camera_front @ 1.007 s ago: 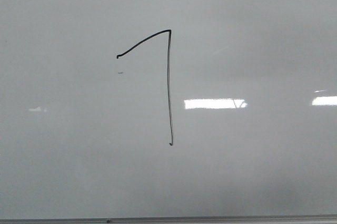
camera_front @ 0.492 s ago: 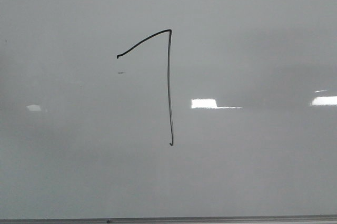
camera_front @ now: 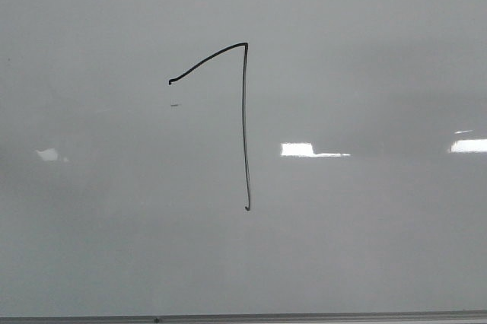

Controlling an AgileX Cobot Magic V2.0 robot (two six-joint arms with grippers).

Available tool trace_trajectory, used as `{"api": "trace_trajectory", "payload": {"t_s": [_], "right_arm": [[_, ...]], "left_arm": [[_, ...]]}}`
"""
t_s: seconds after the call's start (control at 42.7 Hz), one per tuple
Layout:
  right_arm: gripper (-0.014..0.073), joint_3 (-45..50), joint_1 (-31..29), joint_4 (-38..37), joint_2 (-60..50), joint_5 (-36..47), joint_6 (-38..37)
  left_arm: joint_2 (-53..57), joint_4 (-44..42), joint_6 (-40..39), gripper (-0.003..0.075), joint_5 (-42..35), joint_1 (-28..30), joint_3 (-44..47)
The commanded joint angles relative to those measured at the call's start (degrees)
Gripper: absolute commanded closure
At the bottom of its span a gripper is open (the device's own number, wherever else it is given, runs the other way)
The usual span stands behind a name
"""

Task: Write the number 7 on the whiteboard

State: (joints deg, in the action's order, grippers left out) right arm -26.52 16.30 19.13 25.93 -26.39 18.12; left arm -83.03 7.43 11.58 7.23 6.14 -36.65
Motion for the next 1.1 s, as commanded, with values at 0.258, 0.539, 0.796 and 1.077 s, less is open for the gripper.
{"api": "trace_trajectory", "payload": {"t_s": [0.258, 0.539, 0.796, 1.077], "right_arm": [[0.0662, -1.4, -0.4, 0.5, 0.1, 4.2, 0.1], [0.0662, -1.4, -0.4, 0.5, 0.1, 4.2, 0.1], [0.0662, -1.4, -0.4, 0.5, 0.1, 4.1, 0.1], [0.0662, -1.4, -0.4, 0.5, 0.1, 4.1, 0.1]], "left_arm": [[1.4, 0.6, -0.8, 0.0269, -4.1, 0.1, -1.7], [0.8, 0.6, -0.8, 0.026, -5.5, 0.0, -1.7], [9.5, 0.6, -0.8, 0.0213, 1.1, 0.0, -1.7], [32.9, 0.6, -0.8, 0.0351, 5.7, -1.9, 2.5]]}}
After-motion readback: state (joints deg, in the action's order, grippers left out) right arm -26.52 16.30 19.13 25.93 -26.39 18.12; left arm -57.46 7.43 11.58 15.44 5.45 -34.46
